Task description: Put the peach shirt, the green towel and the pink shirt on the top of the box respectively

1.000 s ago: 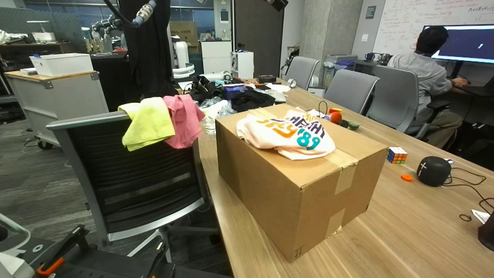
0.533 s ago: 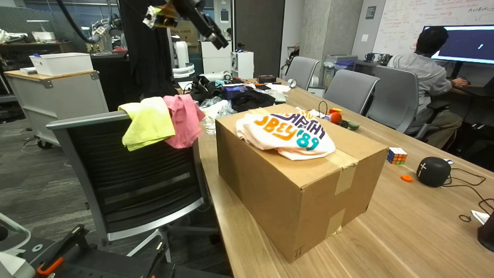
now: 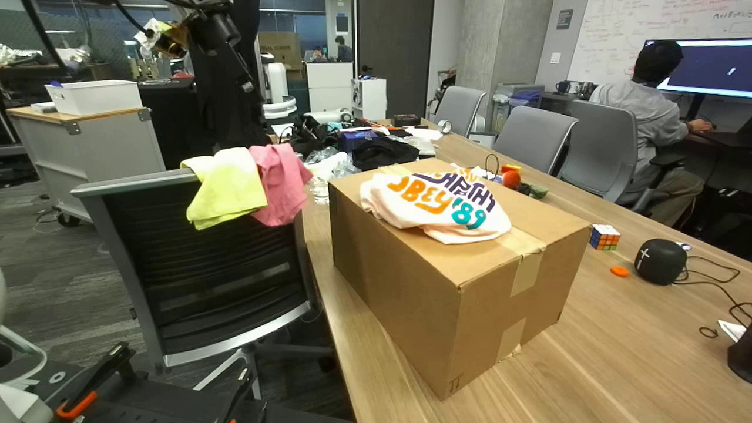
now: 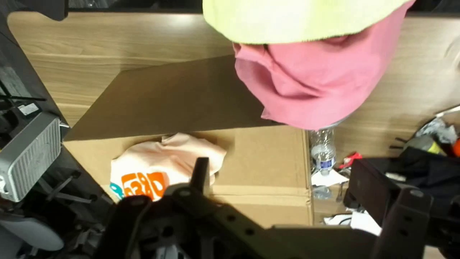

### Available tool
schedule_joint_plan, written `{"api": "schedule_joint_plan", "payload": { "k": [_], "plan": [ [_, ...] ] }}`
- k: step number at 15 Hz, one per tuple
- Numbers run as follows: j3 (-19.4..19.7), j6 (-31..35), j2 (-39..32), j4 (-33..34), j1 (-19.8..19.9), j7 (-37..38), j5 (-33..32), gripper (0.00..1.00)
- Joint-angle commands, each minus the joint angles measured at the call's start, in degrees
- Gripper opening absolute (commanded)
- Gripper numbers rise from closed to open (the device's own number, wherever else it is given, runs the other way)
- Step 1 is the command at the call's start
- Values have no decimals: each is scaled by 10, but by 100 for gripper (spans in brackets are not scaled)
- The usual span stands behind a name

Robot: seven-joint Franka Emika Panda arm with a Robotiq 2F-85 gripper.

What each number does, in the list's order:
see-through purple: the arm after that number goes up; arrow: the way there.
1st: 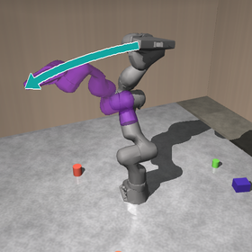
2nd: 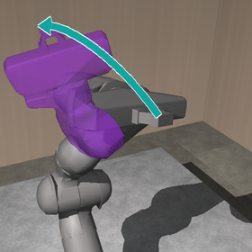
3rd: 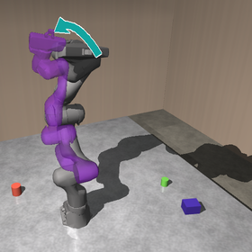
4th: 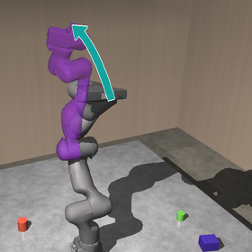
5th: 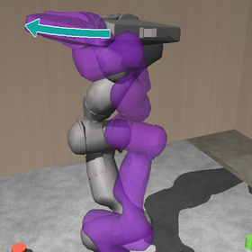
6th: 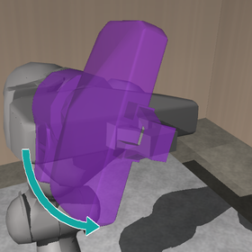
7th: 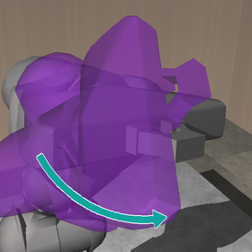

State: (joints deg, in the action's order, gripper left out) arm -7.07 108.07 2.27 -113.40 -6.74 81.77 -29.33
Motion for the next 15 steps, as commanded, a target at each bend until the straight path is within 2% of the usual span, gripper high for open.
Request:
{"api": "schedule_joint_plan", "payload": {
  "k": [1, 5, 9, 15],
  "plan": [
    [2, 17, 35, -26, 1, -117, 80, 100],
    [-5, 4, 56, -52, -6, -234, 163, 100],
    [-17, -9, 59, -85, -15, -337, 215, 100],
    [-48, -14, 59, -130, -32, -394, 202, 100]
  ]
}}
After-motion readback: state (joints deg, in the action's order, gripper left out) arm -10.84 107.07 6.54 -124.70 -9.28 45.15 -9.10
